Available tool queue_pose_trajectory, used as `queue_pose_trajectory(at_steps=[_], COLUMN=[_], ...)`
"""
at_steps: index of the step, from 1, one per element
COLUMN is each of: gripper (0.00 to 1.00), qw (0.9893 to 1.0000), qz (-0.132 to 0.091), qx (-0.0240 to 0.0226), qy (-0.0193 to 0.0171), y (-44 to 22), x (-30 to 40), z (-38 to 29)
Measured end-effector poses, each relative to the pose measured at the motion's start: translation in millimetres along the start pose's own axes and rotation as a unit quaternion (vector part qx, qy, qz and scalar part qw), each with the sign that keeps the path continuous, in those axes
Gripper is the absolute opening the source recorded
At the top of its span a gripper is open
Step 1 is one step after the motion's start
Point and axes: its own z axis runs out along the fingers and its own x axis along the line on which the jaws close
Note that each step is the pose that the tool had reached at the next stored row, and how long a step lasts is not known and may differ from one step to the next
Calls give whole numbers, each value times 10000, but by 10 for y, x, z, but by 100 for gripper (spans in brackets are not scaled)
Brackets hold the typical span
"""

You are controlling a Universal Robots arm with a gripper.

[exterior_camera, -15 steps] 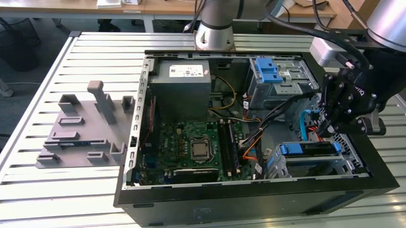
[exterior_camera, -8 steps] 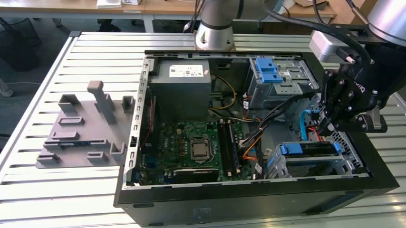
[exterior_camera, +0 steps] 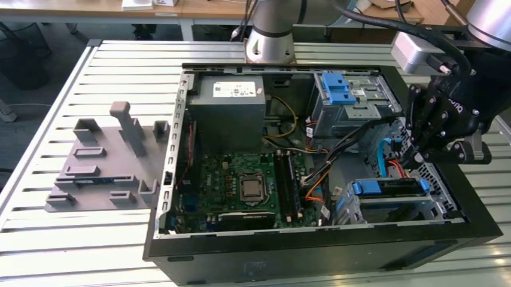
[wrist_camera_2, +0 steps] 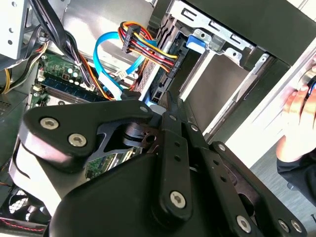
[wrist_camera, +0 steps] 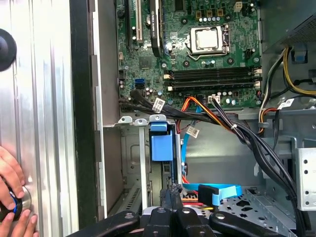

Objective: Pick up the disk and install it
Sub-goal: 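Insert the second disk wire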

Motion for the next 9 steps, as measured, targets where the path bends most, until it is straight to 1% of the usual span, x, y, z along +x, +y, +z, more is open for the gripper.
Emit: queue_pose_trajectory(at_steps=[5,7,9], gripper=[11,11,11], qw=[10000,10000,10000], qz=[0,1,0], qx=[0,0,0], qy=[1,1,0], y=[3,18,47], x=[1,1,3], z=[-1,-2,0])
